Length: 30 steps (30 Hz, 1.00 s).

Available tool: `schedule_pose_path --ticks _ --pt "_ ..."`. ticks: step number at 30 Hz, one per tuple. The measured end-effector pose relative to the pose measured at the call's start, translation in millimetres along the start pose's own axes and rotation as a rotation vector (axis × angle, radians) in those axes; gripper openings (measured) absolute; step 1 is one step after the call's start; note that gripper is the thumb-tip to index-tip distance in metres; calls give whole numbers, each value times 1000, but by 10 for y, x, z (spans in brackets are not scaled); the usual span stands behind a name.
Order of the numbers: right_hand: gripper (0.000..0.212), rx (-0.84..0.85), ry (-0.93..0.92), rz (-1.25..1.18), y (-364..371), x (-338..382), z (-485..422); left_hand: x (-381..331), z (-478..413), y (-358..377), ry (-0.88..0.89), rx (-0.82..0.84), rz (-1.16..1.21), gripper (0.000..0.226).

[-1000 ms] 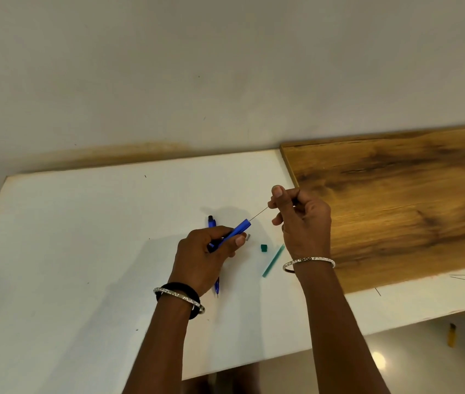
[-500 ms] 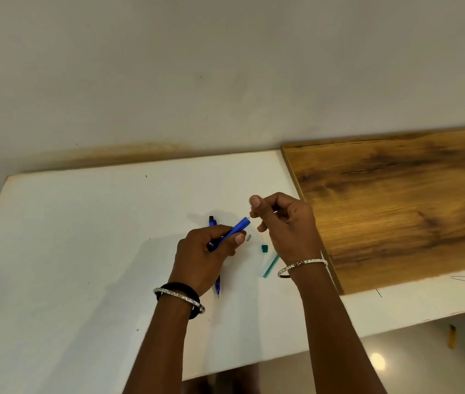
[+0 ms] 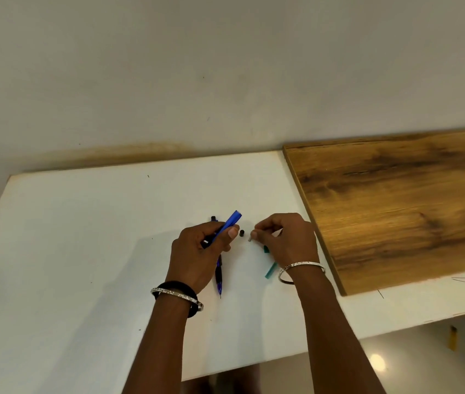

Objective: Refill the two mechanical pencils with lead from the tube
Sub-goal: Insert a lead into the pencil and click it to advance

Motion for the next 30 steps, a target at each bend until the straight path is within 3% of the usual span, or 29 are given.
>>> schedule_pose_path --ticks 5,12,16,19,21,30 --pt "23 34 -2 81 103 56 1 10 -4 -22 -1 -9 1 25" --pt "17 43 12 97 127 63 1 10 -1 -21 -4 -14 -8 26" --pt "12 -31 45 -118 9 24 -14 20 -7 -29 -9 -14 -4 26" --pt "7 -145 99 -501 -115 26 -22 24 -15 -26 -11 -18 -8 25" --pt "6 -136 74 -689 -121 104 -16 21 -15 -11 -8 -14 -11 24" --pt "3 -22 -60 -776 -13 260 -32 12 -1 -1 22 -18 -82 27"
Point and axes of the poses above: each hand's wrist, its own z-axis away from the middle knuckle, its own y-axis out of the palm, x = y × z, the point moved 5 cm from there along -z, towards the middle knuckle, and after that the axes turned 13 degrees about -y, right-handed, at the moved point
